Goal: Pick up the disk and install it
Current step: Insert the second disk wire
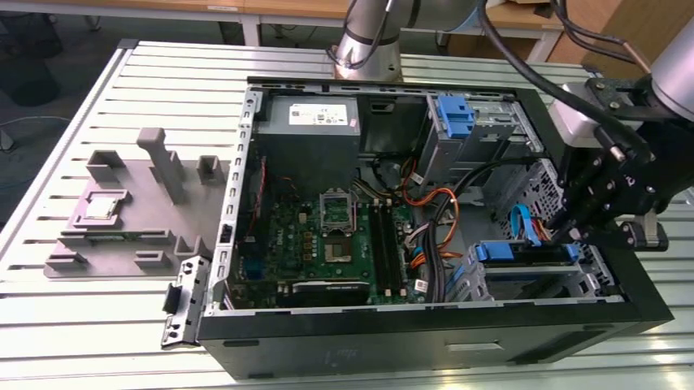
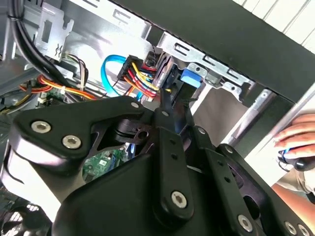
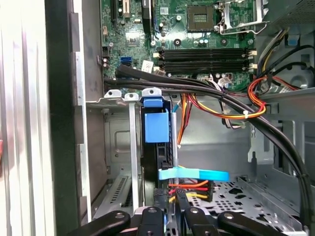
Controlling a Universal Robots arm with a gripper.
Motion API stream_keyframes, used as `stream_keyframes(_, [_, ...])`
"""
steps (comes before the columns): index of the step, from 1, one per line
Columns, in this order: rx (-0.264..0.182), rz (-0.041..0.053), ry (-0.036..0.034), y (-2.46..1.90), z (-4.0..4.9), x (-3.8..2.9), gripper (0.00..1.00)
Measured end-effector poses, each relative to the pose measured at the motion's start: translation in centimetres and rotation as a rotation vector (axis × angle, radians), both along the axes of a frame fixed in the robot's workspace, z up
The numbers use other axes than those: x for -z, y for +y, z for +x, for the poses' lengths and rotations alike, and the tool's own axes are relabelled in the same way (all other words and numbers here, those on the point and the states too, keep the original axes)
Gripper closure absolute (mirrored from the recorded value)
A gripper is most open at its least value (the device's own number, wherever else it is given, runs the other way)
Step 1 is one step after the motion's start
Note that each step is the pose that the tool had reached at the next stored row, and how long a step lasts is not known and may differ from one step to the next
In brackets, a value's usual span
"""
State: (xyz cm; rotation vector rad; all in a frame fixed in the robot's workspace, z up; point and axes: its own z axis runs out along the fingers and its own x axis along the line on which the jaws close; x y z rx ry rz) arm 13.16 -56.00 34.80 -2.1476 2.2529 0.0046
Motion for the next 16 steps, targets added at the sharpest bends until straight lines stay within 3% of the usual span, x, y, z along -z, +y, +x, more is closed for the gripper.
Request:
stream_keyframes(4, [0.0,0.0,0.0,0.0,0.02,-0.97,0.76])
stream_keyframes(16, [0.0,0.0001,0.0,0.26,0.02,-1.0,0.76])
